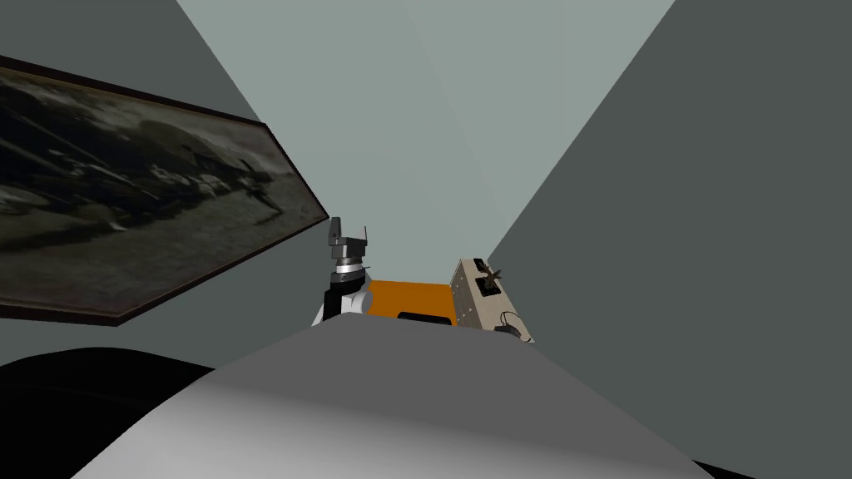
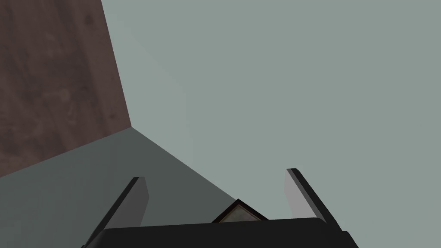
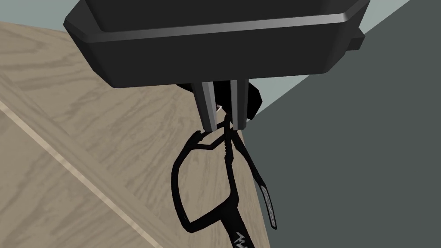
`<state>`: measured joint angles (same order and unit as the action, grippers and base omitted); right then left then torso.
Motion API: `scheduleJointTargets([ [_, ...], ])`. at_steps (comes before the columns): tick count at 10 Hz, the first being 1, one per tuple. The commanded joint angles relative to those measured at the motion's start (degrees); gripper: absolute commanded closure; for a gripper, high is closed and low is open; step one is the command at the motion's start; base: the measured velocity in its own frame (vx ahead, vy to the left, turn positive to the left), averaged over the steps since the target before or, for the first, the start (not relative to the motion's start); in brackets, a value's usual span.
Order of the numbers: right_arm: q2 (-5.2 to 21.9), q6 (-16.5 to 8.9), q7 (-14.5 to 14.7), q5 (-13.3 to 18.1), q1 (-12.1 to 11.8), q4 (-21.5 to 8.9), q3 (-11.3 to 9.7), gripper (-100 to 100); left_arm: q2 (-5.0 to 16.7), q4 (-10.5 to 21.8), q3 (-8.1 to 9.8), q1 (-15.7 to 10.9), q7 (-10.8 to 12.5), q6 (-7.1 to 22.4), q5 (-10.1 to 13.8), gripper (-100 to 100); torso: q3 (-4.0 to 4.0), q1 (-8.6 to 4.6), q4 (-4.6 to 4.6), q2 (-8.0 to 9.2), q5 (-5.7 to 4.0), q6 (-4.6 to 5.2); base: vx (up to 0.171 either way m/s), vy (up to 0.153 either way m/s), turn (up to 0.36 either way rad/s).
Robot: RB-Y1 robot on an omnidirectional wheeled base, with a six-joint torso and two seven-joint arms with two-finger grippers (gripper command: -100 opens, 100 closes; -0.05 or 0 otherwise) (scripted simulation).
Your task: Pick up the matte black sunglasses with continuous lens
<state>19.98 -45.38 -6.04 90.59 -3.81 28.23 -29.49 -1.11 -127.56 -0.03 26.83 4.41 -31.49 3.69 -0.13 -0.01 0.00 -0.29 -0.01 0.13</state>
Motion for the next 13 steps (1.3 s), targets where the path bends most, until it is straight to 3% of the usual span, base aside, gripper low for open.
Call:
scheduleJointTargets([
  [1,0.2,0.7,-1.3,2.9,-1.8,1.4,2.0,100,0.0,0.0,0.0,0.0,0.0,0.0,0.0,0,0.0,0.0,0.0,0.0,0.0,0.0,0.056,0.031,-0.091],
  [2,0.2,0.7,-1.3,4.3,-1.8,1.4,2.0,100,0.0,0.0,0.0,0.0,0.0,0.0,0.0,0,-0.01,0.02,-0.03,0.0,0.01,0.09,0.059,0.03,-0.079],
  [3,0.5,1.3,-2.2,6.3,-3.8,3.0,4.1,100,0.0,0.0,0.0,0.0,0.0,0.0,0.0,0,-0.01,0.01,-0.01,-0.01,0.02,0.04,0.082,0.041,-0.135],
  [4,0.5,1.3,-2.2,8.0,-3.8,3.0,4.1,100,0.0,0.0,0.0,0.0,0.0,0.0,0.0,0,-0.04,0.05,-0.04,-0.06,0.02,0.1,0.066,0.032,-0.079],
  [5,0.8,2.0,-3.1,9.7,-5.8,4.6,6.1,100,0.0,0.0,0.0,0.0,0.0,0.0,0.0,0,-0.02,0.03,0.0,-0.05,0.02,0.03,0.07,0.029,-0.086],
  [6,0.8,2.0,-3.1,11.5,-5.8,4.6,6.1,100,0.0,0.0,0.0,0.0,0.0,0.0,0.0,0,-0.03,0.01,-0.02,-0.04,0.02,0.08,0.061,0.028,-0.083],
  [7,1.1,2.6,-4.0,13.2,-7.7,6.2,8.2,100,0.0,0.0,0.0,0.0,0.0,0.0,0.0,0,-0.01,0.0,0.0,-0.02,0.01,0.04,0.083,0.031,-0.105],
  [8,1.1,2.6,-4.0,15.1,-7.7,6.2,8.2,100,0.0,0.0,0.0,0.0,0.0,0.0,0.0,0,-0.04,0.01,-0.02,-0.07,0.02,0.08,0.07,0.03,-0.073],
  [9,1.4,3.3,-4.9,16.8,-9.7,7.8,10.2,100,0.0,0.0,0.0,0.0,0.0,0.0,0.0,0,-0.03,0.01,0.0,-0.06,0.01,0.03,0.069,0.037,-0.128],
  [10,1.4,3.3,-4.9,18.8,-9.7,7.8,10.2,100,0.0,0.0,0.0,0.0,0.0,0.0,0.0,0,-0.02,0.03,-0.02,-0.03,0.03,0.1,0.06,0.04,-0.076],
  [11,1.7,3.9,-5.8,20.5,-11.6,9.4,12.3,100,0.0,0.0,0.0,0.0,0.0,0.0,0.0,0,0.0,0.04,0.01,-0.02,0.02,0.03,0.073,0.045,-0.092],
  [12,1.7,3.9,-5.8,22.4,-11.6,9.4,12.3,100,0.0,0.0,0.0,0.0,0.0,0.0,0.0,0,-0.02,0.06,-0.01,-0.03,0.03,0.08,0.062,0.036,-0.07],
  [13,1.6,3.6,-6.0,21.3,-11.3,8.8,11.9,100,0.0,0.0,0.0,0.0,0.0,0.0,0.0,0,0.0,0.03,0.02,-0.03,0.02,0.02,0.022,0.014,-0.006],
])
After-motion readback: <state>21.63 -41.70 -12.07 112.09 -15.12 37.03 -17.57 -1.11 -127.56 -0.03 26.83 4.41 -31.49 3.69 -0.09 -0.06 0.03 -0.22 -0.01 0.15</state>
